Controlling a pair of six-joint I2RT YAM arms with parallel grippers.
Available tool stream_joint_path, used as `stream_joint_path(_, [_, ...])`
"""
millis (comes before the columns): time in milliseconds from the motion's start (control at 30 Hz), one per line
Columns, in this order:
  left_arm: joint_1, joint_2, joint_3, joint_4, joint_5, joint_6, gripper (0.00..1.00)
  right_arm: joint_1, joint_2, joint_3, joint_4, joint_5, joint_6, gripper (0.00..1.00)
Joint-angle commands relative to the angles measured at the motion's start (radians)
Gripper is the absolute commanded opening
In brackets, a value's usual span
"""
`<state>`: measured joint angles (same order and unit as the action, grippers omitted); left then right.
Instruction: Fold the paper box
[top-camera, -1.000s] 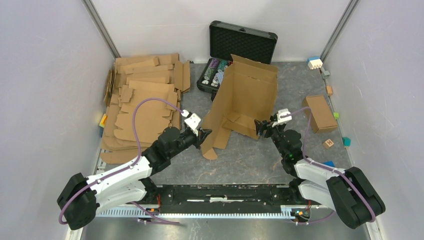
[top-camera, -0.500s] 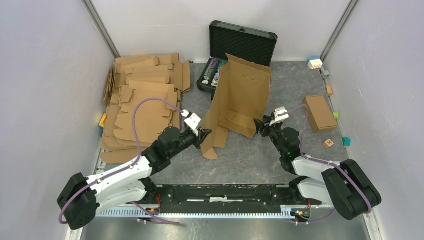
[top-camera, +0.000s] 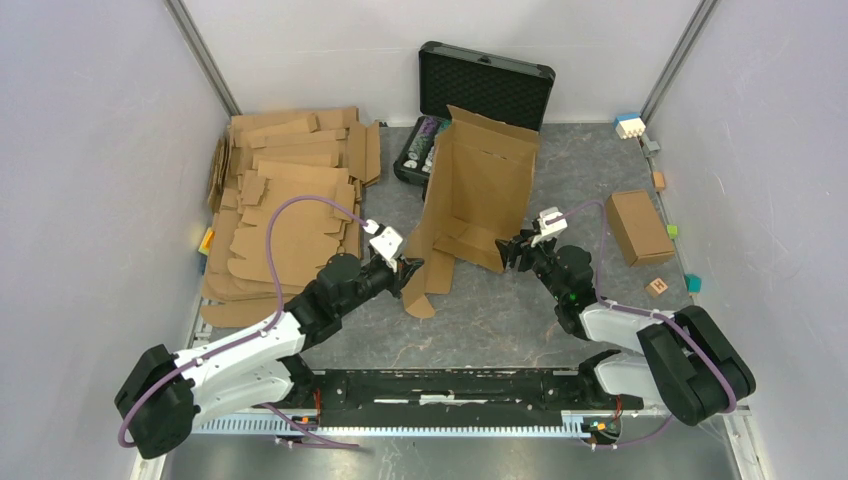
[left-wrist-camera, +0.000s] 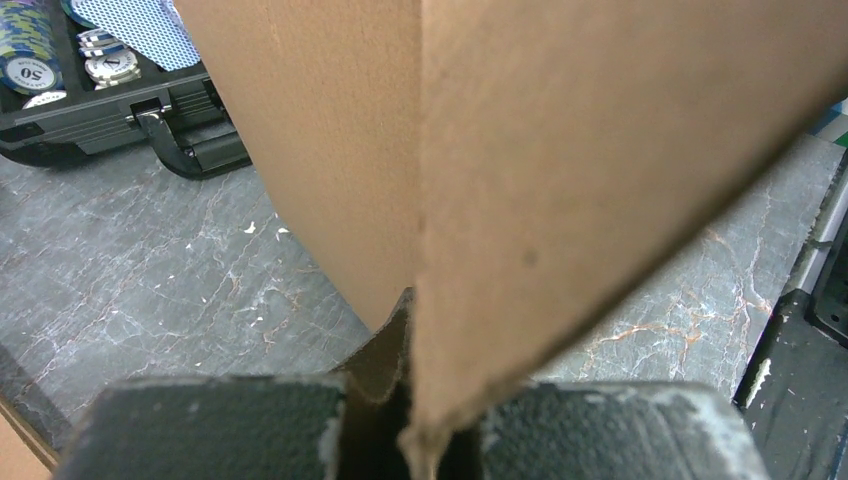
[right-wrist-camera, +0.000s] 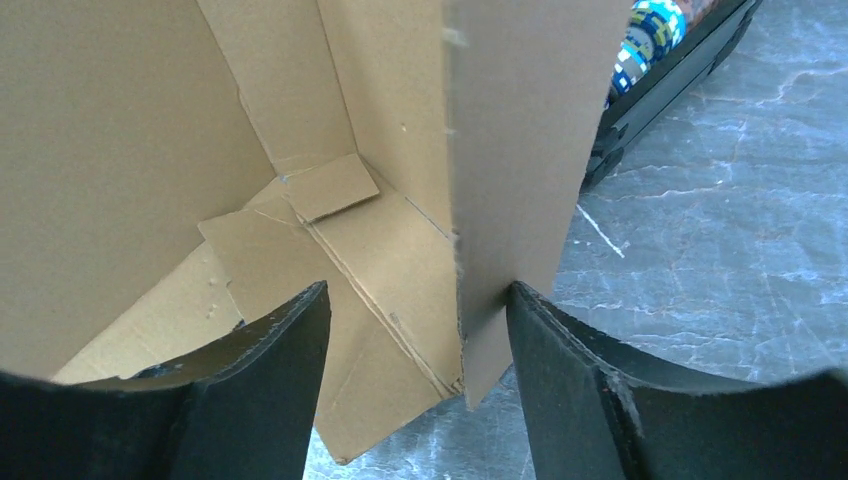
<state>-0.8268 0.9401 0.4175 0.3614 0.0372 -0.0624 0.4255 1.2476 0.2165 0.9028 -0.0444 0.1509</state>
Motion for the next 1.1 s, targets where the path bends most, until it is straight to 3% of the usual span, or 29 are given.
stream_joint_path(0, [-0.006, 0.015, 0.023, 0.005, 0.034, 0.016, 0.09, 0.008, 0.013, 0.028, 0.018, -0.046, 0.0, 0.66])
stream_joint_path(233, [-0.006, 0.019, 0.024, 0.004, 0.036, 0.016, 0.09, 0.008, 0.063, 0.06, 0.031, -0.047, 0.007, 0.62])
stream_joint_path(500, [-0.006, 0.02, 0.023, 0.006, 0.036, 0.016, 0.09, 0.008, 0.101, 0.096, -0.013, -0.061, -0.067, 0.93])
stream_joint_path(767, [-0.006, 0.019, 0.021, 0.005, 0.023, 0.017, 0.09, 0.007, 0.179, 0.176, -0.026, -0.034, -0.109, 0.9])
stream_joint_path(1067, [-0.004, 0.092, 0.085, -0.001, -0.088, 0.059, 0.08, 0.007, 0.238, 0.208, 0.057, 0.038, -0.109, 0.89])
